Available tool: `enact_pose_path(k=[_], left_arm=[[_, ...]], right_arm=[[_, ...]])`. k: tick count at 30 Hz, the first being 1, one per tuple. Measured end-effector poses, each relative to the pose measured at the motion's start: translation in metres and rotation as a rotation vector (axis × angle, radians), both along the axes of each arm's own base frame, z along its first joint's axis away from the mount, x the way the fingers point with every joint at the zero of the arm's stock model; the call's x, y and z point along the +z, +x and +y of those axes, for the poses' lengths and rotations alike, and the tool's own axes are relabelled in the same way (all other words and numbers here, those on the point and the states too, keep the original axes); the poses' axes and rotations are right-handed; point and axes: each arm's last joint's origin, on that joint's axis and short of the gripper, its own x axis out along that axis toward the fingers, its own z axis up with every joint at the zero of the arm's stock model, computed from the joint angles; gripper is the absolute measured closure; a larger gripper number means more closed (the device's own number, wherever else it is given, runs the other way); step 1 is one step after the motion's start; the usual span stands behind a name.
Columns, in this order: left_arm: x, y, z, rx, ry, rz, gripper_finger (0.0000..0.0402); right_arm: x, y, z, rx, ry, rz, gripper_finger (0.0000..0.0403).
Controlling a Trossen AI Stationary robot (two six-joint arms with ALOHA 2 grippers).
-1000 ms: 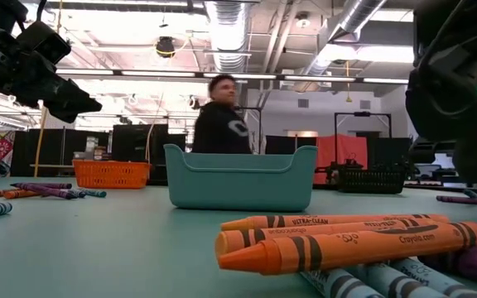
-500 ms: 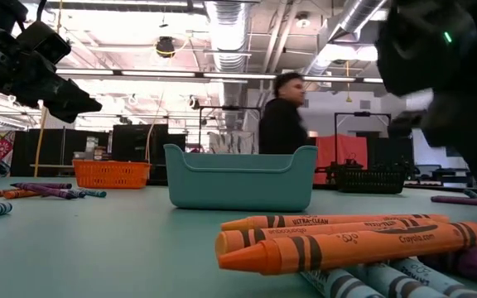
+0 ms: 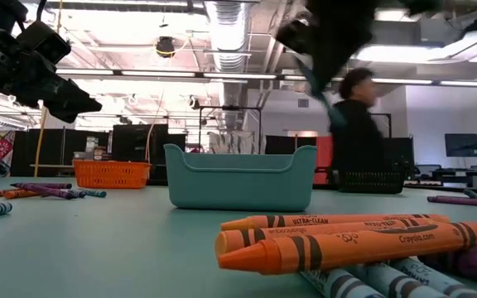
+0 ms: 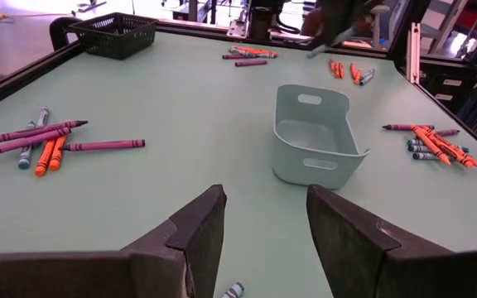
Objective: Sort crayons
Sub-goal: Put the blue crayon into the blue bin
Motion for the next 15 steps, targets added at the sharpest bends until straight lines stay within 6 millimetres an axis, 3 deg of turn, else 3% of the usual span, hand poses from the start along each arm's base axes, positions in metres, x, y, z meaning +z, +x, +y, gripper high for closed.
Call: enact_pose_path(k=[7,15], left_arm=[[0.000,0.000,0.000,0.000,0.000,0.000,0.0239],[0.000,0.000,0.000,0.000,0.000,0.000,0.0239]], right_arm=[[0.013,0.030,-0.010,0.040,0.132,-0.250,0.0401],[0.000,0.035,-0.030,-0.064,0.201,-0.266,0.0399]])
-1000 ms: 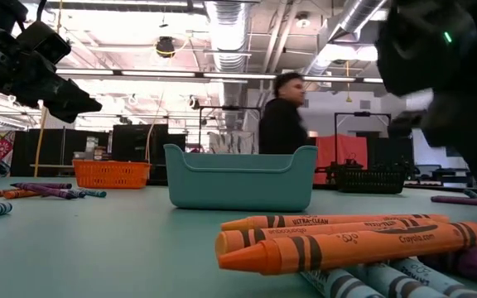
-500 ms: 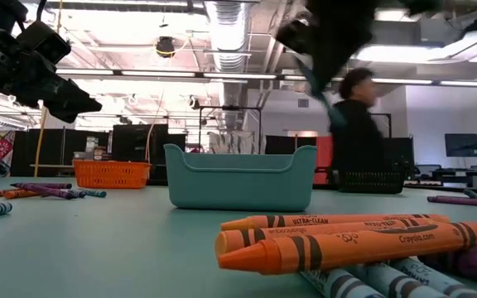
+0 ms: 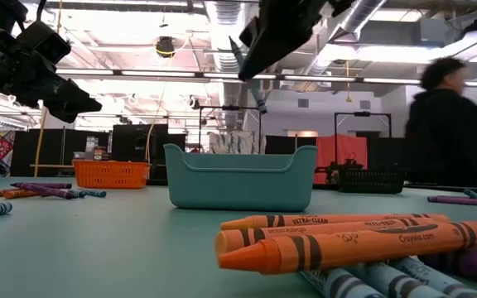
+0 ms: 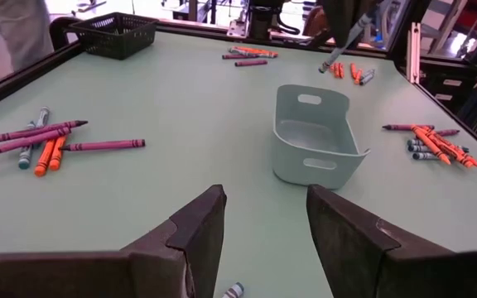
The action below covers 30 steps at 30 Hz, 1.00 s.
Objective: Sort crayons
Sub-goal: Put the blue crayon into the blue bin, then put the violet crayon into the black bin
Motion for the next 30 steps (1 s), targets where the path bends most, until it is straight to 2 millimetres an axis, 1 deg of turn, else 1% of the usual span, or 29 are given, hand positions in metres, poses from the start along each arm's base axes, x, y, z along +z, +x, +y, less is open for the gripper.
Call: enact_pose_path(k=[4,7,11,14,16,18,21,24,27,30], left_arm=[[0.000,0.000,0.000,0.000,0.000,0.000,0.0239],[0.000,0.000,0.000,0.000,0.000,0.000,0.0239],[0.000,0.000,0.000,0.000,0.000,0.000,0.0239],[0.000,0.000,0.000,0.000,0.000,0.000,0.0239],[0.000,0.000,0.000,0.000,0.000,0.000,0.0239],[0.000,0.000,0.000,0.000,0.000,0.000,0.0239],[0.000,0.000,0.000,0.000,0.000,0.000,0.0239],[0.000,0.000,0.000,0.000,0.000,0.000,0.0239],[0.000,0.000,0.000,0.000,0.000,0.000,0.0239],[0.000,0.000,0.000,0.000,0.000,0.000,0.0239]], right_arm=[[-0.012,0.000,-0.005,-0.017,0.058,0.001,0.0399],[-0.021,0.004,-0.010,-0.044,0.078,0.005,0.0398],[-0.042,0.010,-0.014,-0.059,0.116,0.076,0.0393],[-0.056,0.014,-0.016,-0.101,0.133,0.124,0.0370],[-0.062,0.014,-0.019,-0.132,0.120,0.154,0.0343],[-0.063,0.012,-0.023,-0.147,0.111,0.175,0.0313],[-0.053,0.010,-0.026,-0.158,0.111,0.145,0.0264],[-0.034,0.001,-0.025,-0.175,0.083,0.117,0.0218],[-0.014,-0.021,-0.025,-0.270,0.008,0.155,0.0190],[0.000,-0.047,-0.029,-0.426,-0.067,0.218,0.0183]])
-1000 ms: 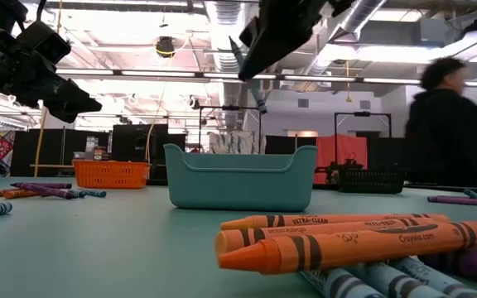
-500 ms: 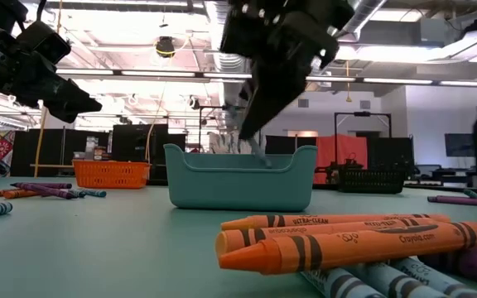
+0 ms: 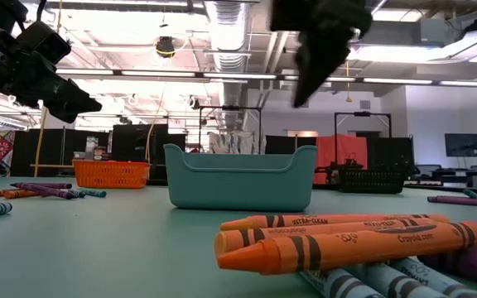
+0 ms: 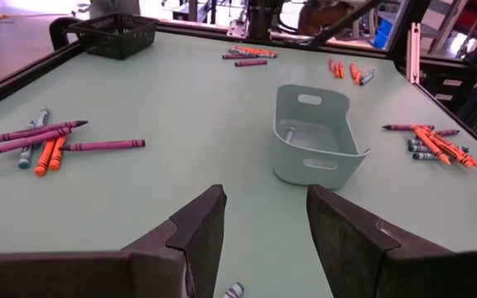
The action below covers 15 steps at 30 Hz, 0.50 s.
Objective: Sort crayons
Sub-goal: Put the violet crayon into the black bin
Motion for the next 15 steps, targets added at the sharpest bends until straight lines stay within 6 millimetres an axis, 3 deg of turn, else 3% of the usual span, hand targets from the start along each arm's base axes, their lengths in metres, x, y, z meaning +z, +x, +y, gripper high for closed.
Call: enact_pose_path(k=[3,10,15], left_arm=[[0.000,0.000,0.000,0.000,0.000,0.000,0.0239],[0.000,0.000,0.000,0.000,0.000,0.000,0.0239],[0.000,0.000,0.000,0.000,0.000,0.000,0.0239]], right_arm=[[-0.007,-0.027,-0.005,-0.140,-0.003,0.054,0.0188],[-0.068,-0.097,-0.024,-0.487,0.070,0.165,0.0213],[-0.083,-0.128,-0.038,-0.661,0.101,0.161,0.0225]])
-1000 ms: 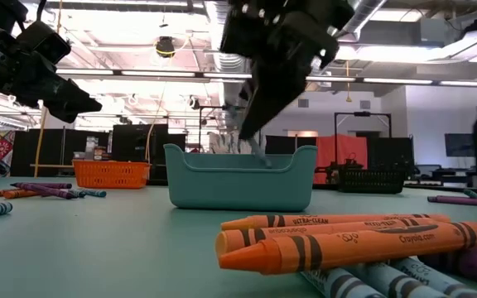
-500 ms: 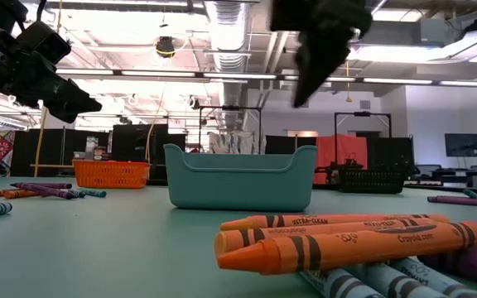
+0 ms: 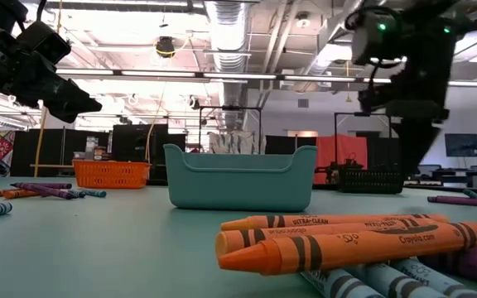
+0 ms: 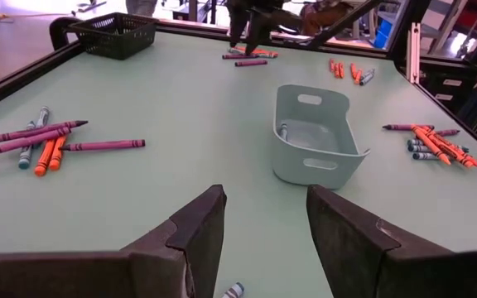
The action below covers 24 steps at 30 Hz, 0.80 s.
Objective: Sort crayons
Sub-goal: Put the violet crayon into the black bin
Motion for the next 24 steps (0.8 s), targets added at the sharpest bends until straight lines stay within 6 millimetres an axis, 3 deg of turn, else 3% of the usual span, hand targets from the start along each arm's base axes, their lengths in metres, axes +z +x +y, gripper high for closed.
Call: enact_pose_path(k=[7,19,24], left_arm=[[0.000,0.000,0.000,0.000,0.000,0.000,0.0239],[0.000,0.000,0.000,0.000,0.000,0.000,0.0239],[0.000,0.000,0.000,0.000,0.000,0.000,0.0239]], right_arm=[[-0.009,-0.021,-0.009,-0.079,0.007,0.013,0.0227],[-0.027,-0.035,-0.010,-0.133,0.087,0.075,0.0227],[-0.034,-0.032,-0.008,-0.126,0.142,0.011,0.0227]])
